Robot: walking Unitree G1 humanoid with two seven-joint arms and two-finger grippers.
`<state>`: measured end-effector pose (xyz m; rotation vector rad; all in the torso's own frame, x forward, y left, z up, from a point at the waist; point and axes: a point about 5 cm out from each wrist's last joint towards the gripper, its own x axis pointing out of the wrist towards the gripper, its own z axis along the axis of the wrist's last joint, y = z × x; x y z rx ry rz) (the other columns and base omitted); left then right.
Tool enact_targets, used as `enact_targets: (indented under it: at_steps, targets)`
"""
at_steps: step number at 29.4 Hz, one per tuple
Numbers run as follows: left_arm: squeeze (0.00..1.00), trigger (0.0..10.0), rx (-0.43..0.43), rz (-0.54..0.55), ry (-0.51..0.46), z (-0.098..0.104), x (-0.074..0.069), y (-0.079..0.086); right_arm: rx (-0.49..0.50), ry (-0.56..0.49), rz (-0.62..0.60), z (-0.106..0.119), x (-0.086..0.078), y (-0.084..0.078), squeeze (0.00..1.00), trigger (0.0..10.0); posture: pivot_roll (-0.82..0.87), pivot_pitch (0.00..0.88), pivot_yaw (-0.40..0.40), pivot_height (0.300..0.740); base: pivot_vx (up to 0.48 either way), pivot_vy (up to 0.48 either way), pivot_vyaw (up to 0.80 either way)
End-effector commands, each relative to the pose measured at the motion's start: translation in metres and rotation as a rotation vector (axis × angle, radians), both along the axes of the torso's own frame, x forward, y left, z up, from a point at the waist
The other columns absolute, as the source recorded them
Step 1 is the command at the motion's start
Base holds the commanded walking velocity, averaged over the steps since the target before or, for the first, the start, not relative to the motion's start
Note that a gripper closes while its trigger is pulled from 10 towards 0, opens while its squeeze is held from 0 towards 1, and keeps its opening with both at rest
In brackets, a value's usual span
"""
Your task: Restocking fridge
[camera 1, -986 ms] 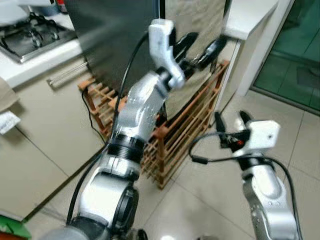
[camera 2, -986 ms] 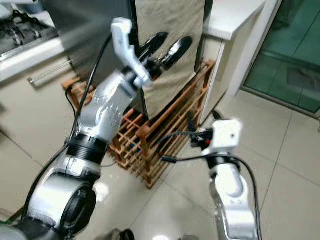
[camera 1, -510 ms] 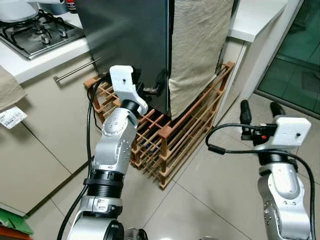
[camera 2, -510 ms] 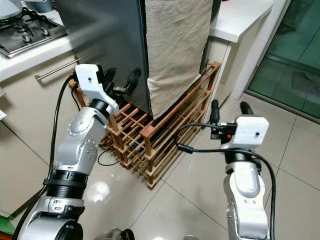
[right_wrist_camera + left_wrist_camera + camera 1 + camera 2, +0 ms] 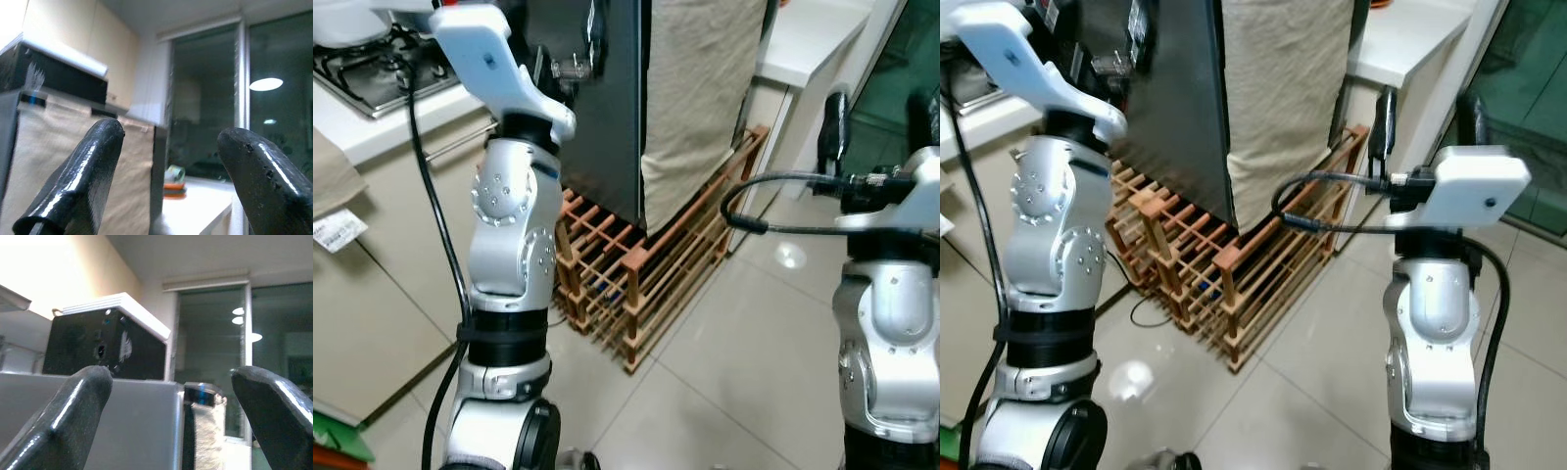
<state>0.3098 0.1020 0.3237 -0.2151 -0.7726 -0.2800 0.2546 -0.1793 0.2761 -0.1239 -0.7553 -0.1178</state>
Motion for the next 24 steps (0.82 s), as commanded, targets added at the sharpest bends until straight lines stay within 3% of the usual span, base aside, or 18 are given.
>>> enact_targets:
  at_steps: [1,4,20,24]
  targets:
    - [0.00,10.0,-0.001,-0.047,-0.044,0.010,-0.005,-0.002,0.003,-0.051,-0.036,0.017,-0.003,-0.008,0.00,10.0,-0.16,0.000,0.055,0.740,0.000,0.000,0.00]
    - [0.00,10.0,-0.015,-0.053,-0.050,0.012,-0.005,-0.001,-0.019,-0.086,-0.048,0.028,-0.001,-0.010,0.00,10.0,-0.16,0.000,0.044,0.740,0.432,0.000,0.00]
    - [0.00,10.0,-0.066,0.035,0.002,0.009,0.004,0.009,-0.028,0.021,-0.008,0.005,0.013,-0.002,0.00,10.0,-0.15,0.000,0.030,0.740,0.474,0.000,0.00]
    - [0.00,10.0,-0.091,0.082,0.021,0.007,0.007,0.013,-0.026,0.049,0.017,-0.001,0.016,0.000,0.00,10.0,-0.15,0.000,0.029,0.740,0.252,0.357,0.00]
